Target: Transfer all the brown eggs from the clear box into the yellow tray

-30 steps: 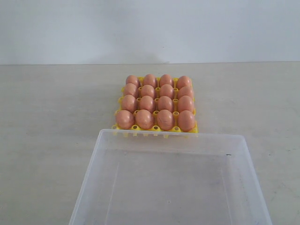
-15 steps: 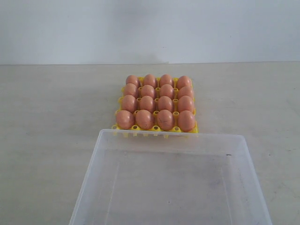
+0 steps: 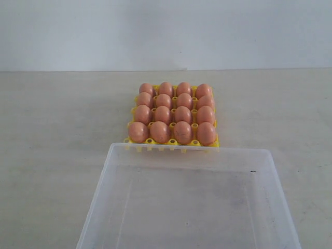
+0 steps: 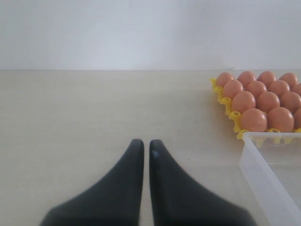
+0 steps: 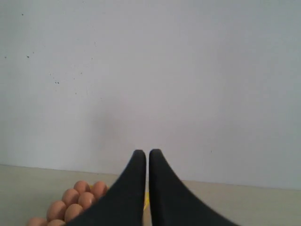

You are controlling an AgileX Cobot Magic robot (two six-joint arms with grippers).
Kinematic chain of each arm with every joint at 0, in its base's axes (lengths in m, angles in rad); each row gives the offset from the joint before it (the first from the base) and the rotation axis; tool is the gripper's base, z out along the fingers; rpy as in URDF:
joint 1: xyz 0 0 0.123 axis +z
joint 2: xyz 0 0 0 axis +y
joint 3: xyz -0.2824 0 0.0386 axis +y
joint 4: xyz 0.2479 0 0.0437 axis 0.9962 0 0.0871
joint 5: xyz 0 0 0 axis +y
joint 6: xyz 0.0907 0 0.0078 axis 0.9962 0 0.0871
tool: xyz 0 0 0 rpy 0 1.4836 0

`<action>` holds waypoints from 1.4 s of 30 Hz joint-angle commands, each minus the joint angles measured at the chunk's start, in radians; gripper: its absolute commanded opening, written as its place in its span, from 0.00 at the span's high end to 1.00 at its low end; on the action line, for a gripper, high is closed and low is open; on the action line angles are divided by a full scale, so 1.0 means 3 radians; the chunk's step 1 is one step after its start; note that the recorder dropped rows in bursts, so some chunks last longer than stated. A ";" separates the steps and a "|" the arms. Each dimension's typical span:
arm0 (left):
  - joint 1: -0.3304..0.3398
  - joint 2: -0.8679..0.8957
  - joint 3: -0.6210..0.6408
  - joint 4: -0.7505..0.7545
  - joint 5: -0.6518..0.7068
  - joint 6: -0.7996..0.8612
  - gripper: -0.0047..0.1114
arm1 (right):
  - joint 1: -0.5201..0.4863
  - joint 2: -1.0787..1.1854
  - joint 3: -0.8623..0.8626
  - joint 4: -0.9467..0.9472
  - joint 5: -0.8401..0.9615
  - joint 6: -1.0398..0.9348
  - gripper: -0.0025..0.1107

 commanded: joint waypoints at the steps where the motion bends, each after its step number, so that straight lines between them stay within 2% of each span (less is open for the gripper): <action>1: -0.0029 -0.0007 0.0013 -0.0003 -0.0001 0.0010 0.92 | -0.0014 -0.0013 0.0323 -0.0035 -0.0077 -0.0011 0.98; 4: -0.0029 -0.0007 0.0013 -0.0003 -0.0001 0.0010 0.92 | -0.0014 -0.0013 0.0508 -0.0035 -0.0248 -0.0011 0.98; 5: -0.0029 -0.0007 0.0013 -0.0003 -0.0001 0.0010 0.92 | -0.0014 -0.0013 0.0508 -0.0035 0.0305 -0.0011 0.98; 8: -0.0029 -0.0007 0.0013 -0.0003 -0.0001 0.0010 0.92 | -0.0014 -0.0013 0.0508 -0.0035 0.1072 -0.0004 0.98; 23: -0.0029 -0.0007 0.0013 -0.0003 -0.0001 0.0010 0.92 | -0.0029 -0.0013 0.0508 -0.0032 0.1090 -0.0081 0.98; 27: -0.0029 -0.0007 0.0013 -0.0003 -0.0001 0.0010 0.92 | -0.0393 -0.0013 0.0508 -0.0024 0.0857 -0.0090 0.98; 31: -0.0029 -0.0007 0.0013 -0.0003 -0.0001 0.0010 0.92 | -0.0560 -0.0013 0.0508 -0.0024 0.0735 -0.0090 0.98; 33: -0.0029 -0.0007 0.0013 -0.0003 -0.0001 0.0010 0.92 | -0.0552 -0.0013 0.0508 -0.0024 0.1141 -0.0090 0.98; 42: -0.0029 -0.0007 0.0013 -0.0003 -0.0001 0.0010 0.92 | -0.0464 -0.0013 0.0508 -0.0033 0.1119 -0.0608 0.98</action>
